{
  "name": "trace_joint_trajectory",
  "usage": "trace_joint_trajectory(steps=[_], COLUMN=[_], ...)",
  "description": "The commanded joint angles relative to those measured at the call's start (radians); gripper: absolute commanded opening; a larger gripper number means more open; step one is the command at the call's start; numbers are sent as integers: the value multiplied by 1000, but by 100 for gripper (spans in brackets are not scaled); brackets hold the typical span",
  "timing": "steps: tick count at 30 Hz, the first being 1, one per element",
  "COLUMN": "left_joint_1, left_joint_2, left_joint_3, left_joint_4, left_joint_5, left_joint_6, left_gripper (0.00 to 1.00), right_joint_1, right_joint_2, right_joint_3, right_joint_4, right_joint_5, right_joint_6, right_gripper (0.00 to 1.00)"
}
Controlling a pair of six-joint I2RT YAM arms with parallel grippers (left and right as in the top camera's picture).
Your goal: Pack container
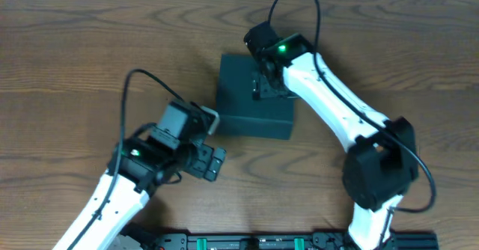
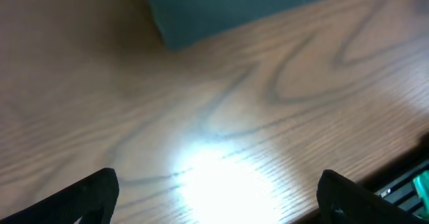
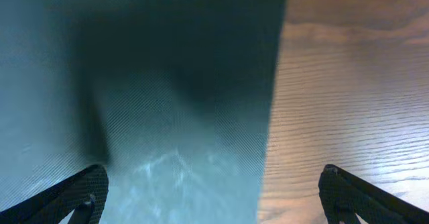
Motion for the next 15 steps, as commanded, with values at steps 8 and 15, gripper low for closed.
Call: trace_joint_trajectory(steps=[8, 15], left_joint_1=[-176, -175], left_joint_2=[-11, 23], left_joint_3=[-89, -240], left_joint_4=[53, 308], left_joint_5=[-227, -284], left_joint_6=[-163, -163], left_gripper=[95, 95], right_joint_1=[6, 6], right_joint_2=[113, 113], right_joint_3=[-2, -2], right_joint_4=[2, 10], right_joint_5=[-28, -27], right_joint_6=[20, 19], right_gripper=[99, 99])
